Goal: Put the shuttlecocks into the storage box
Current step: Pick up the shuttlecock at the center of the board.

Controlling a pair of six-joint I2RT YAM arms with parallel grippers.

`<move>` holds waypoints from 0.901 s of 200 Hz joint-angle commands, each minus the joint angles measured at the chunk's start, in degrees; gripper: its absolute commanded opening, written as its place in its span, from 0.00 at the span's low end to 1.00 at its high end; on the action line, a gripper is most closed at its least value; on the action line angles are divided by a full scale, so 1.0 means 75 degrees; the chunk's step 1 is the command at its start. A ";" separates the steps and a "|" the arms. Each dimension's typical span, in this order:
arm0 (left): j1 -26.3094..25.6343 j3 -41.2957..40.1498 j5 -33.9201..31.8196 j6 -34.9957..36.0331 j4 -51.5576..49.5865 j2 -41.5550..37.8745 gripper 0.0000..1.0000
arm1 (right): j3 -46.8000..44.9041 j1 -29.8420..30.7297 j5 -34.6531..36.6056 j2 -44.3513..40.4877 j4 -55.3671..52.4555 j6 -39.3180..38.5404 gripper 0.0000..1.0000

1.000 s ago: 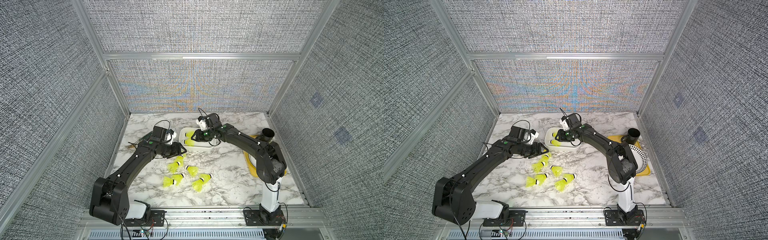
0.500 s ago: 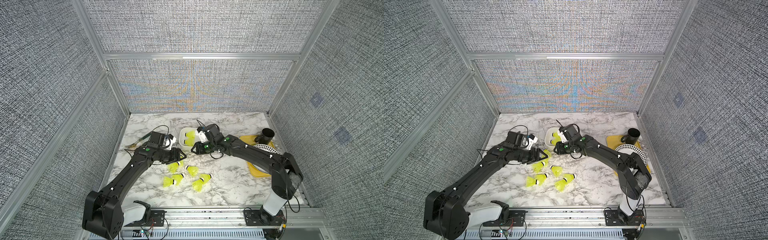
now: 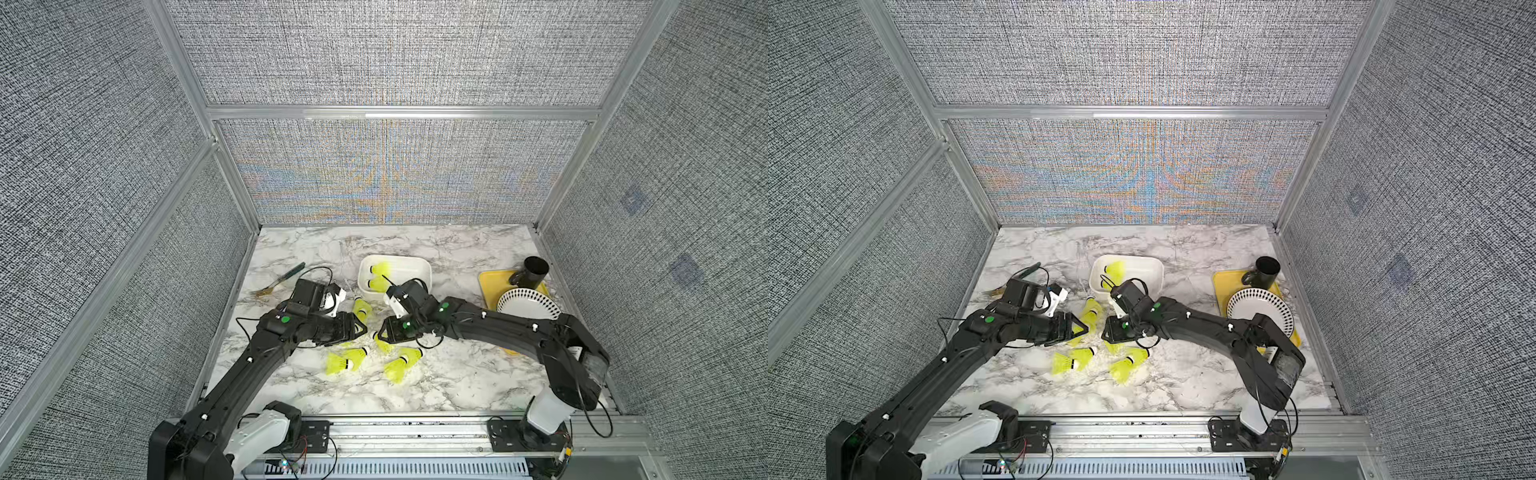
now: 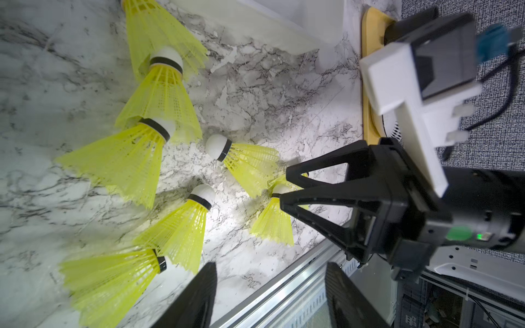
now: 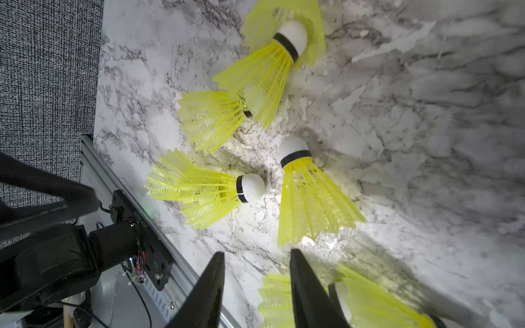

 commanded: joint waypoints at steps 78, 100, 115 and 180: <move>-0.0510 -0.0341 -0.0079 -0.0067 -0.0300 -0.0355 0.63 | -0.0799 0.0103 0.0029 0.0137 0.1579 0.2222 0.44; -0.0530 -0.0340 -0.0087 -0.0038 -0.0288 -0.0373 0.63 | -0.0721 0.0091 0.0128 0.0325 0.1664 0.2253 0.43; -0.0531 -0.0344 -0.0070 -0.0044 -0.0288 -0.0381 0.63 | -0.0638 0.0076 0.0186 0.0472 0.1653 0.2253 0.41; -0.0551 -0.0422 -0.0040 -0.0003 -0.0242 -0.0444 0.63 | -0.0384 0.0044 0.0262 0.0868 0.1574 0.2503 0.27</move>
